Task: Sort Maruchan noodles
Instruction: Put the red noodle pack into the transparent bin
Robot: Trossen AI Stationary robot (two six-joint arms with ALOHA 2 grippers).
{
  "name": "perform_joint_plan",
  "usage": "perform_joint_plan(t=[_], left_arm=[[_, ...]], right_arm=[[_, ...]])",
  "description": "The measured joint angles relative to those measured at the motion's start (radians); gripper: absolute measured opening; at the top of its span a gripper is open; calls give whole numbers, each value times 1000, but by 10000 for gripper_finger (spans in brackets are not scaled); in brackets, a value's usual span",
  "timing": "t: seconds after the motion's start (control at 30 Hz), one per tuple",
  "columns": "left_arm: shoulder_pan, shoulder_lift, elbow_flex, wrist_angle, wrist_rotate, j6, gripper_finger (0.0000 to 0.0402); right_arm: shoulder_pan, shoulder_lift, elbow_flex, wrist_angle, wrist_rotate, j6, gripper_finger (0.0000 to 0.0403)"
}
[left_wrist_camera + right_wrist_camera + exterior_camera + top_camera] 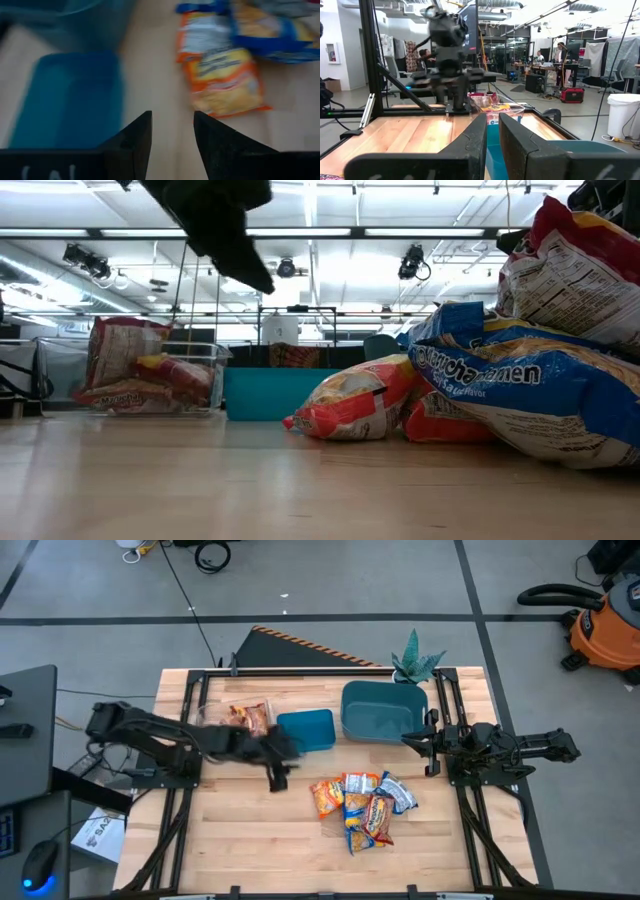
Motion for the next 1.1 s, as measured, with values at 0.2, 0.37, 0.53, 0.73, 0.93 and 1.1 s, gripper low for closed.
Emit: perform_joint_plan(t=[0.2, 0.37, 0.53, 0.73, 0.93, 1.1], left_arm=[[-88, 198, 152, 20, -16, 80, 153], [-160, 352, 307, 44, -74, 233, 153], [-221, 473, 405, 154, -129, 454, 153], [-269, 555, 417, 311, -136, 677, 153], [-295, 558, 418, 425, -96, 778, 153], [-285, 575, 419, 538, 51, 739, 153]], right_arm=[[0, 0, 0, 0, 0, 0, 55], [0, 0, 0, 0, 0, 0, 55], [0, 0, 0, -1, 0, 0, 55], [0, 0, 0, -1, 0, 0, 55], [0, 0, 0, 0, 0, 0, 55], [0, 0, 0, 0, 0, 0, 55]])
